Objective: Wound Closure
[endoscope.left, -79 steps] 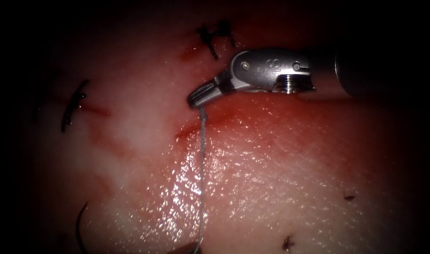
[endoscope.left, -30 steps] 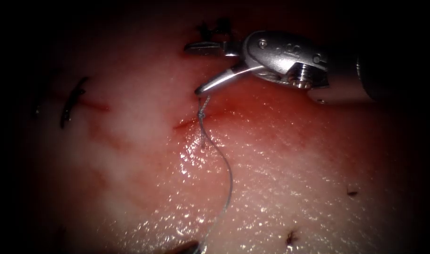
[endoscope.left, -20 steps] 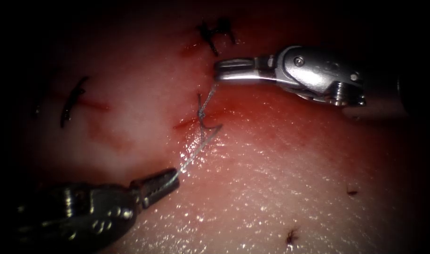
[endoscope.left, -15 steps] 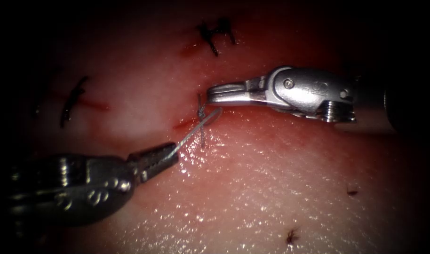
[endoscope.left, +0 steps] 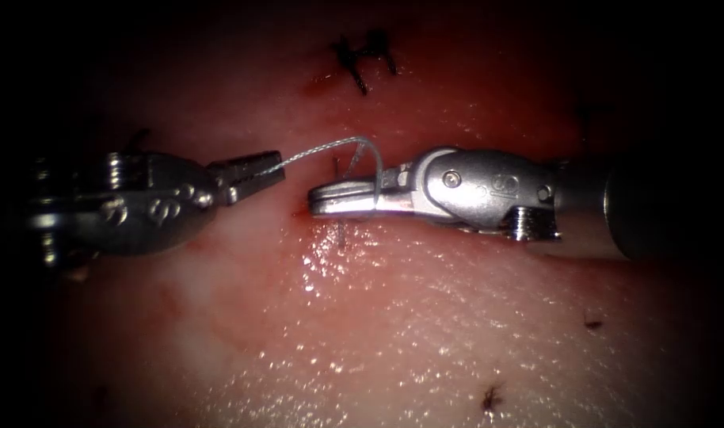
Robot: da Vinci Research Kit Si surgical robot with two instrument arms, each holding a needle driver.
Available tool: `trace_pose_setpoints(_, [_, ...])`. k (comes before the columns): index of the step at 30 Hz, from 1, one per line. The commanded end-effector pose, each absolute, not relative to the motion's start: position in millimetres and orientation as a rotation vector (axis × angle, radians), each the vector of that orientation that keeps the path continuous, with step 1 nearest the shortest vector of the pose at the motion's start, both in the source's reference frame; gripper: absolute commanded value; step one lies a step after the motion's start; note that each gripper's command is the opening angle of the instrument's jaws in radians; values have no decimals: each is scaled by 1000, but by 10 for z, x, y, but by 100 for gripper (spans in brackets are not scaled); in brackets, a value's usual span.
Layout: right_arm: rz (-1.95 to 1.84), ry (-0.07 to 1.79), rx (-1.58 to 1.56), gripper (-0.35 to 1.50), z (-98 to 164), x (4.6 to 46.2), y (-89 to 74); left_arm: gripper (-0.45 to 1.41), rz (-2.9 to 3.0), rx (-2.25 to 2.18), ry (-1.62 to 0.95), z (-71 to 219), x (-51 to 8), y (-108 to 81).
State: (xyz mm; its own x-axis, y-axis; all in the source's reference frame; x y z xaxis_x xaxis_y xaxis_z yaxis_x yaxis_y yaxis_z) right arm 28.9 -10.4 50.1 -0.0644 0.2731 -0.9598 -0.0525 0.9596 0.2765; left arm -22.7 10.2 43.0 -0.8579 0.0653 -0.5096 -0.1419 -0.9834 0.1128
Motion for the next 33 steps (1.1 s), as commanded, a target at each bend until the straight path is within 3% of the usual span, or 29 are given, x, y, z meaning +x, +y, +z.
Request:
trace_pose_setpoints(1, [277,1630,172,-35,506,296,-112,-45,2930,-781,219,443,-232,103])
trace_pose_setpoints(11, [425,1700,182,-35,511,298,-113,-45,2953,-714,201,500,-246,97])
trace_pose_setpoints(20, [673,1646,23,-35,511,304,-122,-45,2923,-777,202,526,-273,73])
trace_pose_setpoints(28, [963,1505,-9,-35,517,302,-142,-45,2901,-796,188,526,-284,54])
trace_pose_setpoints(31, [1266,1328,15,-35,526,296,-153,-45,2896,-794,186,524,-289,53])
trace_pose_setpoints(32, [1394,1291,20,-23,530,290,-155,-45,2894,-792,186,524,-291,53])
trace_pose_setpoints(33, [1394,1291,20,-23,530,290,-155,-45,2894,-792,186,524,-291,53])
